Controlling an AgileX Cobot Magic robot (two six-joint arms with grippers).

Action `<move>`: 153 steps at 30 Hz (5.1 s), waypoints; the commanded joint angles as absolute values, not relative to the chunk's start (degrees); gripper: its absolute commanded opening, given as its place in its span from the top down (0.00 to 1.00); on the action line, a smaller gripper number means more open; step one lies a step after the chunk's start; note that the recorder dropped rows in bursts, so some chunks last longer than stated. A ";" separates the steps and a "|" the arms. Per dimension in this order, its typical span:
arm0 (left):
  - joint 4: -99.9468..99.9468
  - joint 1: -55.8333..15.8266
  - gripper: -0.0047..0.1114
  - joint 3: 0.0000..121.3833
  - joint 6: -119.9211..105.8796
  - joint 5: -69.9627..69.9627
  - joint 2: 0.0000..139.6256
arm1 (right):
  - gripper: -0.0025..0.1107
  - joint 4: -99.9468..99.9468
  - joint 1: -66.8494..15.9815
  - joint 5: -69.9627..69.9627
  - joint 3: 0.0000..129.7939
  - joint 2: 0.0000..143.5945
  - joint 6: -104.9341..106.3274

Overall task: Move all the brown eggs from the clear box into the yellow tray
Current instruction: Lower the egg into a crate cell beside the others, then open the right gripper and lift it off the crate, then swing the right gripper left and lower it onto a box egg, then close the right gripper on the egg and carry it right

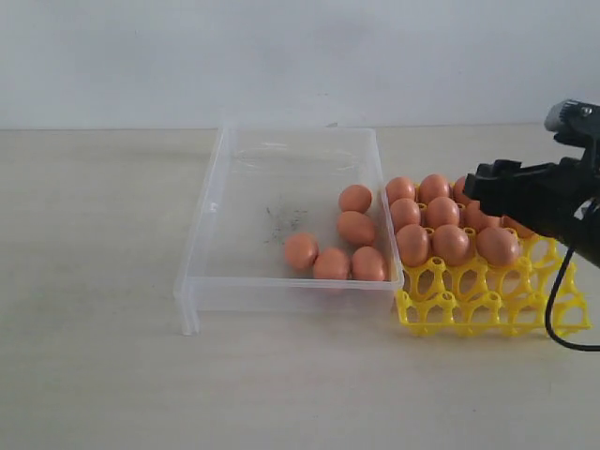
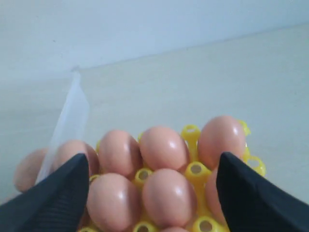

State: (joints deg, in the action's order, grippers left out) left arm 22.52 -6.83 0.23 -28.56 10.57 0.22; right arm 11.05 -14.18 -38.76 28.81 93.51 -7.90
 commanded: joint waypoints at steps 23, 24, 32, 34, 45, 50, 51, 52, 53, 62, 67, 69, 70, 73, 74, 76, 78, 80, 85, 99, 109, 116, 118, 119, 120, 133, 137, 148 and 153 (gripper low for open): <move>22.90 -7.18 0.29 0.00 -28.11 10.18 0.00 | 0.97 10.13 -14.29 -1.92 29.96 83.56 -5.02; 22.90 -7.18 0.29 0.00 -28.11 10.18 0.00 | 0.97 10.13 -14.29 -1.30 29.96 83.56 -5.02; 22.90 -7.18 0.29 0.00 -28.11 10.18 0.00 | 0.97 10.13 -14.29 -3.27 30.33 87.29 -5.02; 22.90 -7.18 0.29 0.00 -28.11 10.18 0.00 | 0.97 10.13 -14.29 -4.28 30.82 89.31 -5.02; 22.90 -7.18 0.29 0.00 -28.11 10.18 0.00 | 0.97 9.99 -14.29 -4.16 37.58 92.69 -3.18; 22.90 -7.18 0.29 0.00 -28.11 10.18 0.00 | 0.97 9.99 -14.29 -3.91 38.05 92.07 -1.70; 22.90 -7.18 0.29 0.00 -28.11 10.18 0.00 | 0.97 9.99 -14.29 -4.52 38.05 91.56 -1.57; 22.90 -7.18 0.29 0.00 -28.11 10.18 0.00 | 0.97 9.99 -14.29 -4.87 38.05 90.84 -1.46; 22.90 -7.18 0.29 0.00 -28.11 10.18 0.00 | 0.97 9.99 -14.29 -4.87 38.05 89.62 -1.32; 22.90 -7.18 0.29 0.00 -28.11 10.18 0.00 | 0.98 9.88 -16.03 -8.75 37.94 86.45 0.40; 22.90 -7.18 0.29 0.00 -28.11 10.18 0.00 | 0.98 1.88 -28.35 -17.23 38.29 83.89 0.54; 22.90 -7.18 0.29 0.00 -28.11 10.18 0.00 | 0.98 0.70 -32.82 -14.70 40.94 84.28 0.54; 22.90 -7.18 0.29 0.00 -28.11 10.18 0.00 | 0.98 0.70 -34.34 -12.44 42.55 84.61 0.67; 22.90 -7.18 0.29 0.00 -28.11 10.18 0.00 | 0.97 0.60 -36.37 -3.12 49.19 85.83 0.80; 22.90 -7.18 0.29 0.00 -28.11 10.18 0.00 | 0.96 0.60 -36.53 0.65 51.42 86.13 0.80; 22.90 -7.18 0.29 0.00 -28.11 10.18 0.00 | 0.95 0.60 -36.53 9.86 55.67 87.22 1.08; 22.90 -7.18 0.29 0.00 -28.11 10.18 0.00 | 0.92 0.81 -36.53 19.76 59.19 88.47 2.30; 22.90 -7.18 0.29 0.00 -28.11 10.18 0.00 | 0.89 0.81 -36.53 23.50 61.61 89.76 3.64; 22.90 -7.18 0.29 0.00 -28.11 10.18 0.00 | 0.74 3.40 -36.53 15.87 63.63 90.66 3.01; 22.90 -7.18 0.29 0.00 -28.11 10.18 0.00 | 0.44 2.32 -36.53 58.91 98.85 120.60 -6.37; 22.90 -7.18 0.29 0.00 -28.11 10.18 0.00 | 0.44 3.67 -35.84 54.10 101.96 127.18 -29.37; 22.90 -7.18 0.29 0.00 -28.11 10.18 0.00 | 0.44 -0.46 -35.84 52.54 101.96 129.33 -36.77; 22.90 -7.18 0.29 0.00 -28.11 10.18 0.00 | 0.45 -0.46 -35.84 52.85 101.96 130.48 -37.49; 22.90 -7.18 0.29 0.00 -28.11 10.18 0.00 | 0.46 0.00 -35.84 53.30 101.96 130.77 -37.63; 22.90 -7.18 0.29 0.00 -28.11 10.18 0.00 | 0.54 0.32 -35.84 53.58 101.87 131.39 -37.95; 22.90 -7.18 0.29 0.00 -28.11 10.18 0.00 | 0.98 -8.61 -37.15 36.56 99.83 129.10 -23.59; 22.90 -7.18 0.29 0.00 -28.11 10.18 0.00 | 0.98 -14.52 -37.83 17.46 92.87 128.08 -23.93; 22.90 -7.18 0.29 0.00 -28.11 10.18 0.00 | 0.98 -14.41 -37.83 -38.54 72.47 125.72 -16.00; 22.90 -7.18 0.29 0.00 -28.11 10.18 0.00 | 0.98 -8.85 -37.83 -51.41 62.77 120.21 -7.08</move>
